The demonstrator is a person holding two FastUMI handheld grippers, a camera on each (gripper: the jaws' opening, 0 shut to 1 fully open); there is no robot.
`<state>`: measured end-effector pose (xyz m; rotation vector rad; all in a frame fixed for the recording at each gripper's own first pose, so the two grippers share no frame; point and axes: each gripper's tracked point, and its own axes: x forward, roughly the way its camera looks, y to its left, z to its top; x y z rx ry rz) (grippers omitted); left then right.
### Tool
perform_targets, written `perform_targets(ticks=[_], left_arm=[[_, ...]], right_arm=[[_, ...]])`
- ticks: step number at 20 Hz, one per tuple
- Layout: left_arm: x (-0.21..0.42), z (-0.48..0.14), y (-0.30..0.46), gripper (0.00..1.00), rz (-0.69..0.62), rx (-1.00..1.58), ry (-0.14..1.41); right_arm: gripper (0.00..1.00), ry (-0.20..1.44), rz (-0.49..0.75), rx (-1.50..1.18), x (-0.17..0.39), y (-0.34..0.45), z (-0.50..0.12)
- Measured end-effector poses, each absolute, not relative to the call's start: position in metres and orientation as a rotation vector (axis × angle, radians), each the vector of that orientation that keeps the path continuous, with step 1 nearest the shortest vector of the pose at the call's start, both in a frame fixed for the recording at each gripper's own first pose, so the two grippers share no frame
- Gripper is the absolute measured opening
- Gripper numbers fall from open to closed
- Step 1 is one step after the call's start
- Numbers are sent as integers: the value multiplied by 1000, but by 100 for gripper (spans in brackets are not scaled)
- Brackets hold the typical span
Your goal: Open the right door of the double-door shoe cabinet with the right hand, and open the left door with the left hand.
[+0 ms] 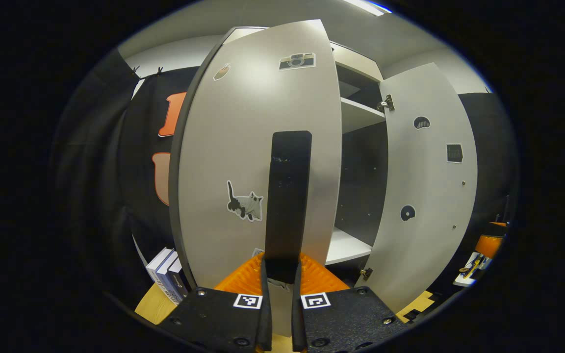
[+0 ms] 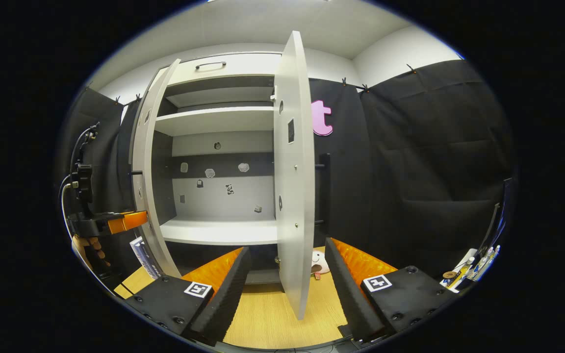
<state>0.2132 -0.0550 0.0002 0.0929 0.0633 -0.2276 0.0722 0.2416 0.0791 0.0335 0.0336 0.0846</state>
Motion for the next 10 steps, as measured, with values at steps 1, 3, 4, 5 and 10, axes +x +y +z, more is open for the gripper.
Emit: perform_targets(ticks=[1, 3, 4, 5, 10], left_arm=[[213, 0, -53, 16, -229, 95, 62], [210, 1, -51, 16, -234, 105, 58], [209, 1, -49, 16, -236, 108, 56], [207, 2, -49, 16, -238, 110, 56], [202, 3, -44, 16, -249, 102, 53]], right_arm=[[89, 36, 93, 24, 70, 245, 80], [89, 27, 103, 15, 67, 252, 83], [89, 23, 107, 16, 67, 255, 84], [89, 24, 114, 18, 69, 258, 84], [97, 32, 133, 25, 71, 265, 82]])
